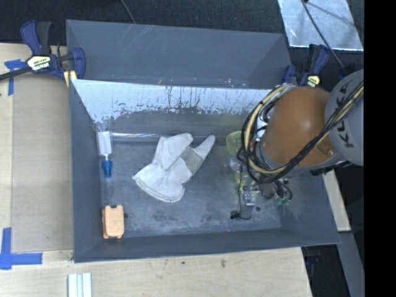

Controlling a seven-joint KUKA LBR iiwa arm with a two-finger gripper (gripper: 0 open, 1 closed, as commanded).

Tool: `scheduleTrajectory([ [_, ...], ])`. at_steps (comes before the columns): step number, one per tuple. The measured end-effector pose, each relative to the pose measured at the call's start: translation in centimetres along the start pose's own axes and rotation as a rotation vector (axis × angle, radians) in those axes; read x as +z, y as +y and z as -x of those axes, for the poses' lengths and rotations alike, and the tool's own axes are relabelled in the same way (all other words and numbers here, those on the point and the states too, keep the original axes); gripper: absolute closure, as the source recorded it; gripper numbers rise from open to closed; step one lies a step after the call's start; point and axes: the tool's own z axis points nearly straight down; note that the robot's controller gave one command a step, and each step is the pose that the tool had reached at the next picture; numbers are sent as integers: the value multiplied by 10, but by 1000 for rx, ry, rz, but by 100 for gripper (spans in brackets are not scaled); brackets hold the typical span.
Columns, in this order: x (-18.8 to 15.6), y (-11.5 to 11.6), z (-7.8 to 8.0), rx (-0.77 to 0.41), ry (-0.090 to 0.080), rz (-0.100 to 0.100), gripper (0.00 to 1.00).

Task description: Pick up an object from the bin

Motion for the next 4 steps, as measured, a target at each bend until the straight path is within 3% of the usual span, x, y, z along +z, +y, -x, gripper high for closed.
scheduleTrajectory([
  [1,0,0,0,0,0,0,0],
  [2,45,53,8,-5,-5,0,0],
  [3,61,99,48,-66,10,0,0],
  [4,25,110,55,39,-1,1,0],
])
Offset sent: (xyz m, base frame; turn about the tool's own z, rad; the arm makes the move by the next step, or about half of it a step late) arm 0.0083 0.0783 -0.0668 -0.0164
